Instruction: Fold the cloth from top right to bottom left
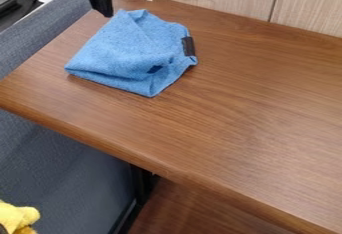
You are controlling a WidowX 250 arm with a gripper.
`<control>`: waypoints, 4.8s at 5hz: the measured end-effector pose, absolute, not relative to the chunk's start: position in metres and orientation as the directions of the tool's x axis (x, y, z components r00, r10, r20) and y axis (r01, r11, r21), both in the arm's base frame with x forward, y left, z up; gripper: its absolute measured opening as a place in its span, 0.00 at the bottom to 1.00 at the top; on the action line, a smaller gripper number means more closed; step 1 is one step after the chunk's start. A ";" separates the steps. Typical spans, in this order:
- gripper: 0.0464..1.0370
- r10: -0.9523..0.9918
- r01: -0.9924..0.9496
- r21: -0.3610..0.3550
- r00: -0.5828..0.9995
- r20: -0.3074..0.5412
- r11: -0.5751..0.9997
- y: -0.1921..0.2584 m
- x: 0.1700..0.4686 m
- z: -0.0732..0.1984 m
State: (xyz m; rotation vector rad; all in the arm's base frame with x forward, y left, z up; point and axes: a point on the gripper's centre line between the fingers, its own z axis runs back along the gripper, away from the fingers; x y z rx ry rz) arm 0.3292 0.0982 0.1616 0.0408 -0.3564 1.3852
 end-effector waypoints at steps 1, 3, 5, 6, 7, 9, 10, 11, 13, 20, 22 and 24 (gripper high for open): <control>0.96 0.955 -0.969 -0.156 0.145 0.259 0.190 0.098 0.330 0.152; 0.96 0.935 -0.951 -0.140 0.232 0.266 0.276 0.078 0.360 0.138; 0.96 0.893 -0.915 -0.087 0.357 0.272 0.393 0.053 0.392 0.116; 0.96 0.859 -0.884 -0.060 0.432 0.275 0.464 0.038 0.407 0.099; 0.96 0.831 -0.860 -0.017 0.488 0.267 0.510 0.028 0.415 0.087; 0.96 0.814 -0.847 0.071 0.527 0.246 0.527 0.028 0.416 0.060; 0.96 0.811 -0.851 0.106 0.524 0.260 0.515 0.033 0.414 0.056; 0.93 0.802 -0.840 0.111 0.541 0.252 0.532 0.032 0.416 0.054; 0.34 0.784 -0.830 0.104 0.554 0.281 0.549 0.029 0.418 0.049; 0.02 0.830 -0.829 -0.126 0.512 0.223 0.545 0.057 0.413 0.125; 0.02 0.860 -0.846 -0.179 0.468 0.202 0.502 0.095 0.377 0.139; 0.02 0.880 -0.874 -0.136 0.441 0.177 0.466 0.124 0.323 0.118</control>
